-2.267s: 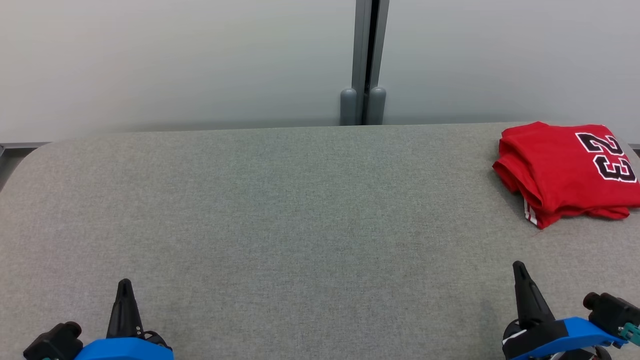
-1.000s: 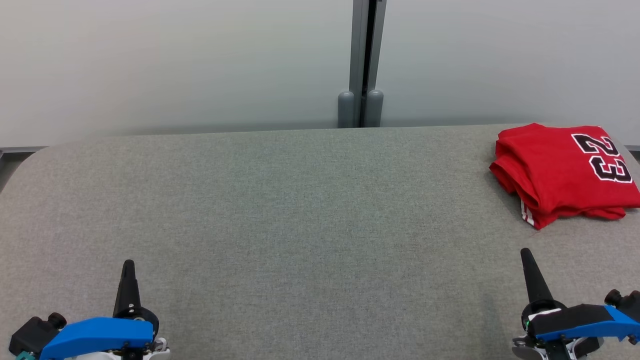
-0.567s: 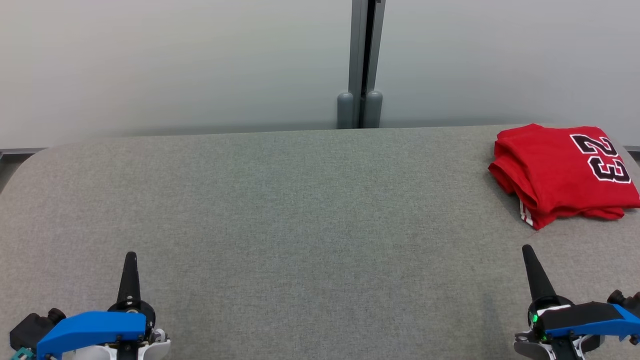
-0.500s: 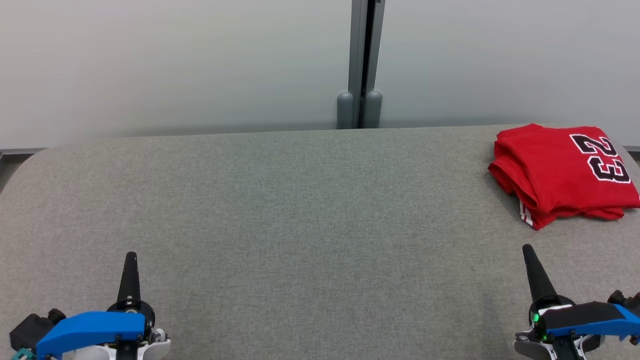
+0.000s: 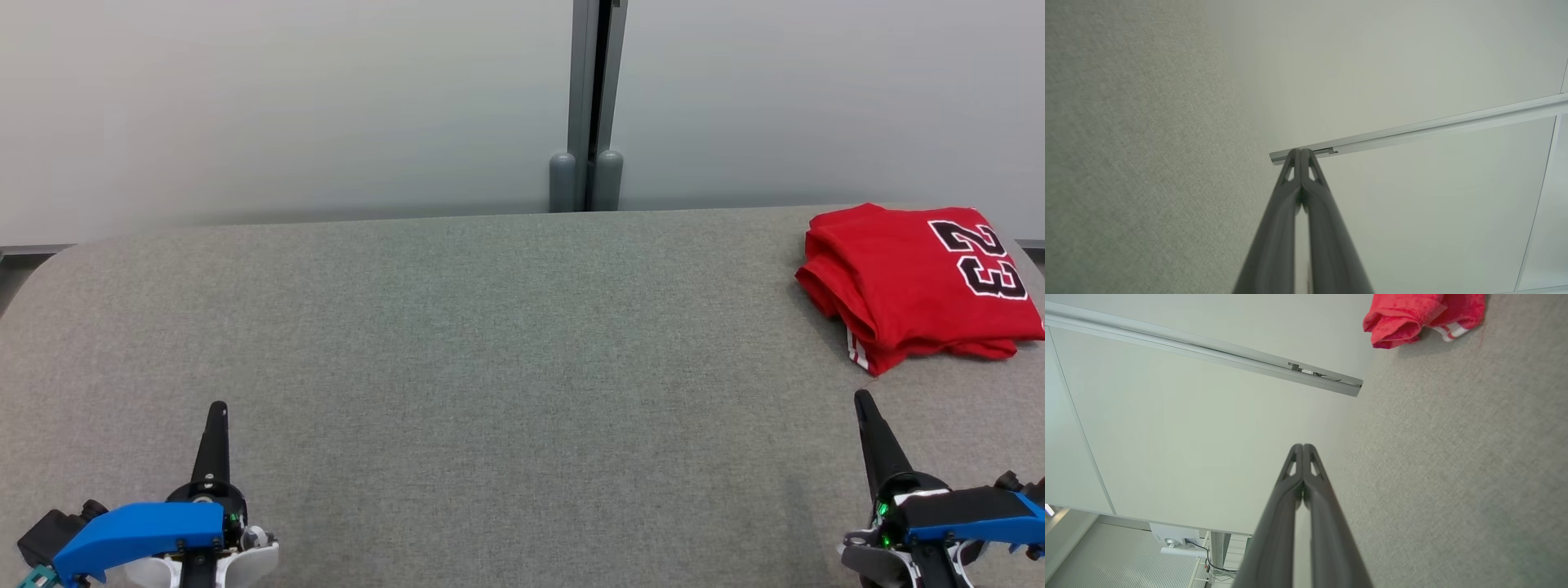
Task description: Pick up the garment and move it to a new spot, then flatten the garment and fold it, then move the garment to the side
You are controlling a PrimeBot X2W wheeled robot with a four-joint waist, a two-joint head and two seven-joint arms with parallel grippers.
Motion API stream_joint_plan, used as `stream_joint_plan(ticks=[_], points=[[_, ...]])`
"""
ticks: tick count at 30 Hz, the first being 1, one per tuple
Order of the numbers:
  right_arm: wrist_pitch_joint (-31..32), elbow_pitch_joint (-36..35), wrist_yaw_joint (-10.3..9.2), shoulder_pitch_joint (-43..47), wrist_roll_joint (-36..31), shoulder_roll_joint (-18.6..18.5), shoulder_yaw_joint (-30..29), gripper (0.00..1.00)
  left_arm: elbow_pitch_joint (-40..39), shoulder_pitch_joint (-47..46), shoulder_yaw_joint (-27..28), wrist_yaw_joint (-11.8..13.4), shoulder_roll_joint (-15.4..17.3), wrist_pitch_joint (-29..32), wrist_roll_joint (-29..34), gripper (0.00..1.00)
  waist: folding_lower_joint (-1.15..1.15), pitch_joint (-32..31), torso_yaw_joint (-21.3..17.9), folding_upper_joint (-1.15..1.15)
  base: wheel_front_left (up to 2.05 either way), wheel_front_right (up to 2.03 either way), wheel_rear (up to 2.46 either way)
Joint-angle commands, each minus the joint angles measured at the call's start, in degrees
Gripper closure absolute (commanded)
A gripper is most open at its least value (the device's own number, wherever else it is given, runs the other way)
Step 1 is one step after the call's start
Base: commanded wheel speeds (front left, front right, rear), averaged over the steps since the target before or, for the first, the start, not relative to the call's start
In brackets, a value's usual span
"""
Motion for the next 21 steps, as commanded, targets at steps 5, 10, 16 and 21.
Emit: stream_joint_plan(ticks=[5,10,16,21], points=[[0.82,-0.79,0.02,-1.01,3.11,-0.44,-0.28,1.0,-0.57,-1.25,-0.06,-0.41,0.07,0.81,-3.08,1.0,0.0,-0.07,-0.05,0.0,0.0,0.0,0.0],[1.42,-0.94,0.02,-1.06,5.45,-0.45,-0.41,1.0,-0.67,-1.54,-0.06,-0.5,0.07,1.41,-5.46,1.0,0.0,-0.13,-0.09,0.0,0.0,0.0,0.0],[2.06,-1.06,0.02,-1.15,8.07,-0.47,-0.57,1.0,-0.8,-1.83,-0.06,-0.58,0.06,2.06,-8.21,1.0,0.0,-0.21,-0.15,0.0,0.0,0.0,0.0],[2.52,-1.15,0.02,-1.24,10.17,-0.48,-0.69,1.0,-0.88,-2.08,-0.06,-0.7,0.05,2.6,-10.31,1.0,0.0,-0.27,-0.19,0.0,0.0,0.0,0.0]])
